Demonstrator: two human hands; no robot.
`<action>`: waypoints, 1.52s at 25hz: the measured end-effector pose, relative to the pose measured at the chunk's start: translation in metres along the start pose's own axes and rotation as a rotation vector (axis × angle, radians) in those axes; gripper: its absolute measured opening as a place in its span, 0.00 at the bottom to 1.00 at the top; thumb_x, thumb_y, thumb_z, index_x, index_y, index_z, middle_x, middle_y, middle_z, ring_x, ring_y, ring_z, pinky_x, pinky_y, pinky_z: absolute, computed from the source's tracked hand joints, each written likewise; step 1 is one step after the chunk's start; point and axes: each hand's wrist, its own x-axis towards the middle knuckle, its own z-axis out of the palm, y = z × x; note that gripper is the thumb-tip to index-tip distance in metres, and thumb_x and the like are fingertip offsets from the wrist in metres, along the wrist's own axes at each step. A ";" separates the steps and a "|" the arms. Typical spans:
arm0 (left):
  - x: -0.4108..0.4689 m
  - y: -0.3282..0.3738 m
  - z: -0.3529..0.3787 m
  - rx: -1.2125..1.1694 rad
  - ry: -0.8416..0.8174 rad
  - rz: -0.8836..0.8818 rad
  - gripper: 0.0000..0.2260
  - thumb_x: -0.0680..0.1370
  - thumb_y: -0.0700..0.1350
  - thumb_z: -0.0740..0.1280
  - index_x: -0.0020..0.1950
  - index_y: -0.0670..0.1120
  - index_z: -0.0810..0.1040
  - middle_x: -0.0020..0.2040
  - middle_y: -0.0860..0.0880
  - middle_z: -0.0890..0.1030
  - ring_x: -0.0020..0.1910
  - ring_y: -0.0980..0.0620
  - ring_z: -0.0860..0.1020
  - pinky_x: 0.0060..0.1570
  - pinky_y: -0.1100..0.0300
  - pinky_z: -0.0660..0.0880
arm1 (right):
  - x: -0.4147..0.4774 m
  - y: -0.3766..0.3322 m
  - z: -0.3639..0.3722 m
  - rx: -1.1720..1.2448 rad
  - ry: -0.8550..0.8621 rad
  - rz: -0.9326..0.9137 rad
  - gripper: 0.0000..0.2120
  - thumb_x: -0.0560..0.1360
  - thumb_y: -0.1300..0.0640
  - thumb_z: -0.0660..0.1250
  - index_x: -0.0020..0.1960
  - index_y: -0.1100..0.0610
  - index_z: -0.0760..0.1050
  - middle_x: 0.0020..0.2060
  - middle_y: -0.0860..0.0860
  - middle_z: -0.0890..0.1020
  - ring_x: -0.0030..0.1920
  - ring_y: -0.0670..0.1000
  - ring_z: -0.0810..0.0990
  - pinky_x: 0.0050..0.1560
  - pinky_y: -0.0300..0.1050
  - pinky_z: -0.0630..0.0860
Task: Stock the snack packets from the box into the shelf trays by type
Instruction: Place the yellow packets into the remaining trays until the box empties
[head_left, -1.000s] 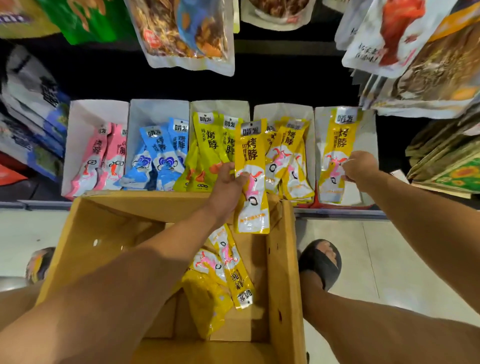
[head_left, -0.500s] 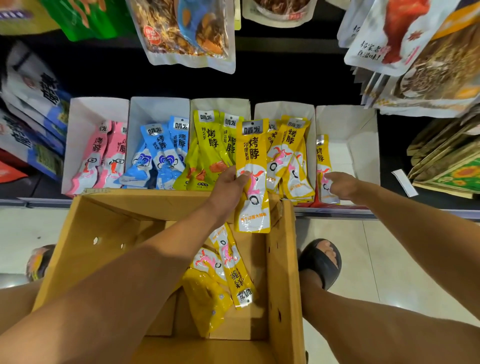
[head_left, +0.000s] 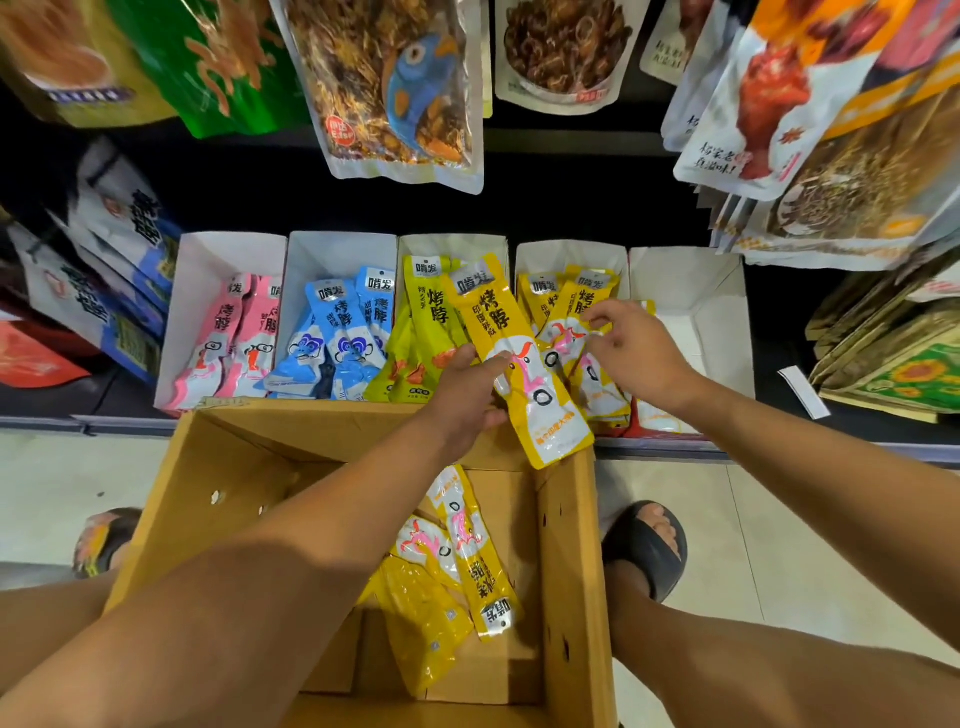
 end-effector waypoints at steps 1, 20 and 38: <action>-0.002 0.003 0.000 -0.021 0.002 0.010 0.07 0.82 0.45 0.69 0.59 0.50 0.76 0.60 0.43 0.85 0.56 0.42 0.84 0.53 0.42 0.82 | -0.006 -0.016 0.002 -0.002 -0.043 -0.054 0.13 0.78 0.49 0.68 0.62 0.48 0.75 0.56 0.47 0.76 0.48 0.46 0.80 0.49 0.45 0.77; 0.015 -0.020 -0.039 1.392 0.193 0.759 0.19 0.83 0.53 0.63 0.74 0.54 0.72 0.71 0.50 0.75 0.74 0.46 0.68 0.68 0.42 0.69 | -0.006 0.055 -0.020 -0.076 0.189 0.265 0.29 0.67 0.38 0.74 0.64 0.44 0.71 0.60 0.51 0.77 0.53 0.52 0.80 0.51 0.50 0.78; 0.032 -0.047 -0.051 1.734 0.252 0.803 0.22 0.84 0.57 0.47 0.77 0.59 0.67 0.82 0.51 0.62 0.82 0.45 0.55 0.77 0.36 0.55 | 0.009 0.179 -0.004 -0.441 -0.345 0.560 0.18 0.83 0.62 0.56 0.70 0.62 0.72 0.68 0.59 0.75 0.68 0.59 0.74 0.66 0.48 0.71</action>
